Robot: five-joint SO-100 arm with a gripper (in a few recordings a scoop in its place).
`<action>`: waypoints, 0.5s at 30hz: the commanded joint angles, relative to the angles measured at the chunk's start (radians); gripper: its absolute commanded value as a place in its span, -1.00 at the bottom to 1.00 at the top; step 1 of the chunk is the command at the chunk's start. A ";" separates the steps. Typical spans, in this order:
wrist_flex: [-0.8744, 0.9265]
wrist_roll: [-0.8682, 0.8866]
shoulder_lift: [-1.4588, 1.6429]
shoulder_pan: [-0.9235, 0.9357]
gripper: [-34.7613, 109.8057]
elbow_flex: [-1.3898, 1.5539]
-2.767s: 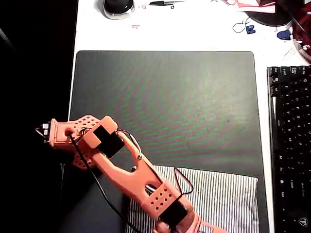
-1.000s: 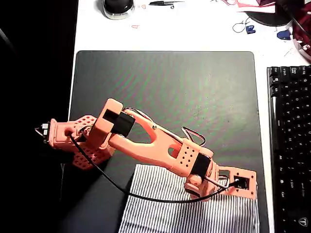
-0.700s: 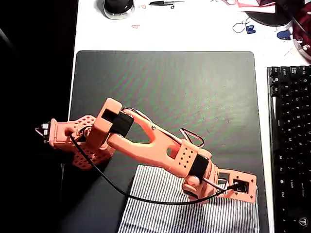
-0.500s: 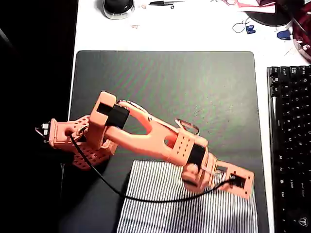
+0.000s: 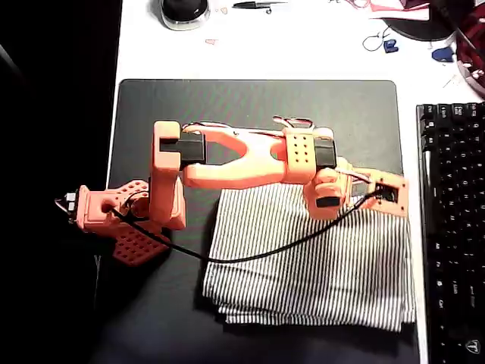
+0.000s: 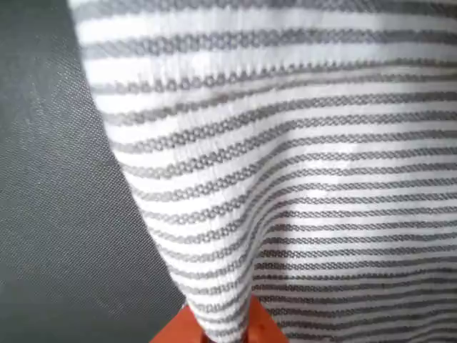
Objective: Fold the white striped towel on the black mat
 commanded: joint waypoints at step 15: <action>-0.052 -0.075 0.249 0.044 -0.33 0.201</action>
